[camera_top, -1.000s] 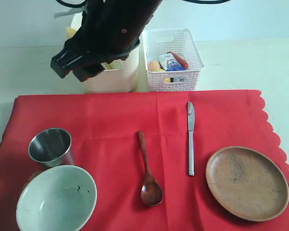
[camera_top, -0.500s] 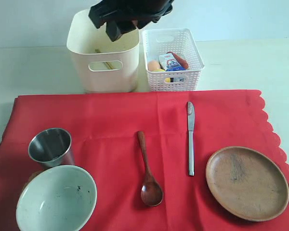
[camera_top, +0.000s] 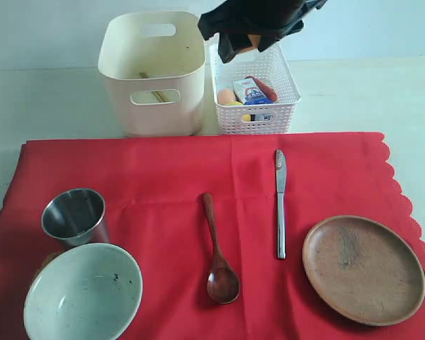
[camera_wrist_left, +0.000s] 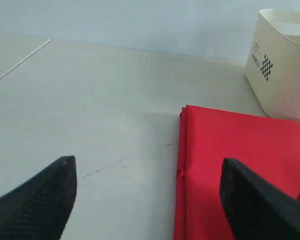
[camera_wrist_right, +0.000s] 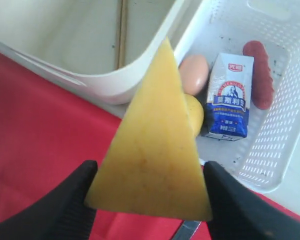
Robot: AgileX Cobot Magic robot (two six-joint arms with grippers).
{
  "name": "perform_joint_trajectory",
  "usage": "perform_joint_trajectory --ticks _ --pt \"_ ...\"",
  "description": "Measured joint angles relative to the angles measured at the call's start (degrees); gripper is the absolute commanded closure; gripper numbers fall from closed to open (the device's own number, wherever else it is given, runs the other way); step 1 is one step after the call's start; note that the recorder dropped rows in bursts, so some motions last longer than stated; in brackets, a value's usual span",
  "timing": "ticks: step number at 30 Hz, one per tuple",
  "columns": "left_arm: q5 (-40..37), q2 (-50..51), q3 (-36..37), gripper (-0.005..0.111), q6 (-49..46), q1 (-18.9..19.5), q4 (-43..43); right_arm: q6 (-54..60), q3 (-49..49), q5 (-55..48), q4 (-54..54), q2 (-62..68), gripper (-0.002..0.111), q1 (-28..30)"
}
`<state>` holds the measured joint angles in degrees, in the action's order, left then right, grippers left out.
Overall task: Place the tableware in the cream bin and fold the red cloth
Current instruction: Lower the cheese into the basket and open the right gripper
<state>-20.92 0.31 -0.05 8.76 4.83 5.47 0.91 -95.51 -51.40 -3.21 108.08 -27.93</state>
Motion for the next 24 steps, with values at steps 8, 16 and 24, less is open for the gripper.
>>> perform_joint_trajectory --ticks 8,16,24 --pt "0.0 0.0 0.0 0.031 0.0 0.0 0.0 -3.3 0.0 3.8 0.0 7.4 0.108 3.8" --pt "0.0 0.0 0.0 0.031 0.0 0.0 0.0 -7.1 0.0 7.5 0.0 14.0 0.108 7.1" --pt "0.0 0.0 0.0 0.031 0.0 0.0 0.0 -8.3 0.0 13.8 -2.3 17.1 0.108 9.0"
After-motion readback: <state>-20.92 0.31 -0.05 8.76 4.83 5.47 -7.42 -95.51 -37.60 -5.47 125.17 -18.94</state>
